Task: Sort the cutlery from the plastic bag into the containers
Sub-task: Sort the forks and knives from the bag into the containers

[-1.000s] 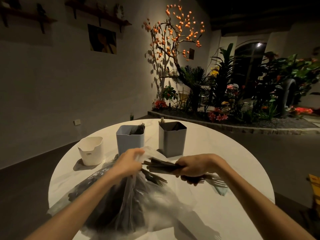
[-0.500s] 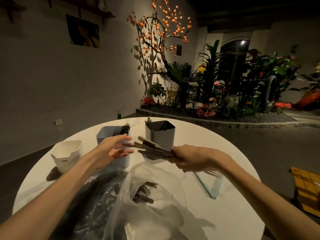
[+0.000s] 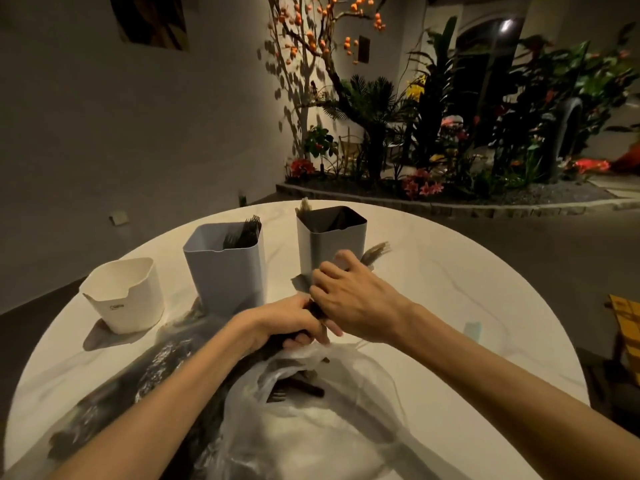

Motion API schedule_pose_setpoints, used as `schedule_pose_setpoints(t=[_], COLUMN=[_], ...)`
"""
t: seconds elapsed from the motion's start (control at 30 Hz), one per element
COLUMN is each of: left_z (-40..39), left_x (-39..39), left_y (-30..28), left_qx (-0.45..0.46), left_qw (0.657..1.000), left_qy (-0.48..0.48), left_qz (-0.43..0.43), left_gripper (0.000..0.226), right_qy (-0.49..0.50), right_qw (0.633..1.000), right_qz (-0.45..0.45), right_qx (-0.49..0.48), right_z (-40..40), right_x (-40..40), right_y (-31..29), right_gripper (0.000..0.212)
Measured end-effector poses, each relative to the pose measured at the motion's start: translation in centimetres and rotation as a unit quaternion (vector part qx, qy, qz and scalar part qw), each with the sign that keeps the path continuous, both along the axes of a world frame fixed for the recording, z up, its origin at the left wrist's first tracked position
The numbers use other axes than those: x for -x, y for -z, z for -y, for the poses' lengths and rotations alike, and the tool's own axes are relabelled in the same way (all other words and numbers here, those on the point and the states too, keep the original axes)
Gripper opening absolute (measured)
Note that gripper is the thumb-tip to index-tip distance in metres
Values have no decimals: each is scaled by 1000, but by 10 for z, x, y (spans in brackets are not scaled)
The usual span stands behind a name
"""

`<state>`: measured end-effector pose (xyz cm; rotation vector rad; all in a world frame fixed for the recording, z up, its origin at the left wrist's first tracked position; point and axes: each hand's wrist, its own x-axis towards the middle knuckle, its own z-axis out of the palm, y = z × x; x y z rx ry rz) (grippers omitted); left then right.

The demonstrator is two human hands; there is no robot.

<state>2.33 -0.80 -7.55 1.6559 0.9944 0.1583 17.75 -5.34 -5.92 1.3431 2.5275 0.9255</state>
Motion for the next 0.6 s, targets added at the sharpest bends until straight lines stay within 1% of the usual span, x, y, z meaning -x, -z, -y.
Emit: schedule_pose_setpoints(t=[0.07, 0.1, 0.13, 0.17, 0.2, 0.23, 0.27, 0.3, 0.33, 0.37, 0.4, 0.47, 0.5, 0.57, 0.6], left_z=[6, 7, 9, 12, 14, 16, 19, 20, 21, 22, 23, 24, 22, 17, 17], left_x=[-3, -5, -8, -11, -15, -18, -22, -27, -33, -39, -44, -46, -45, -39, -36], left_y=[9, 15, 20, 24, 26, 29, 29, 33, 35, 40, 45, 53, 56, 58, 54], left_qx=[18, 17, 15, 12, 8, 2, -5, -23, -48, -72, -88, -98, -96, -64, -31], left_qw=[996, 992, 984, 974, 962, 948, 937, 929, 929, 931, 933, 936, 940, 949, 953], left_qy=[-34, -60, -88, -112, -134, -151, -163, -182, -194, -206, -212, -214, -213, -196, -173], left_qz=[77, 113, 152, 195, 238, 282, 309, 320, 311, 293, 278, 263, 249, 237, 248], left_gripper=[22, 21, 26, 35, 39, 38, 35, 35, 37, 34, 27, 19, 16, 5, 8], right_qy=[17, 30, 45, 52, 47, 27, 6, -1, 5, 14, 19, 33, 37, 26, 20], right_qw=[999, 996, 989, 971, 931, 862, 770, 678, 609, 574, 566, 572, 562, 517, 502], right_qz=[-36, -75, -129, -209, -331, -477, -621, -731, -793, -815, -817, -812, -819, -843, -848], right_qx=[-21, -34, -57, -99, -146, -170, -148, -78, 9, 77, 112, 109, 110, 148, 170], right_z=[0, 1, 2, 6, 10, 13, 15, 14, 13, 10, 5, -1, -4, -4, -2], right_x=[-2, -5, -9, -13, -12, -9, -4, 4, 12, 18, 21, 22, 19, 12, 8], right_y=[-11, -16, -17, -17, -15, -9, -4, 1, 6, 14, 23, 36, 40, 44, 45], right_gripper=[39, 50, 64, 75, 78, 72, 65, 63, 66, 70, 66, 39, 27, 16, 15])
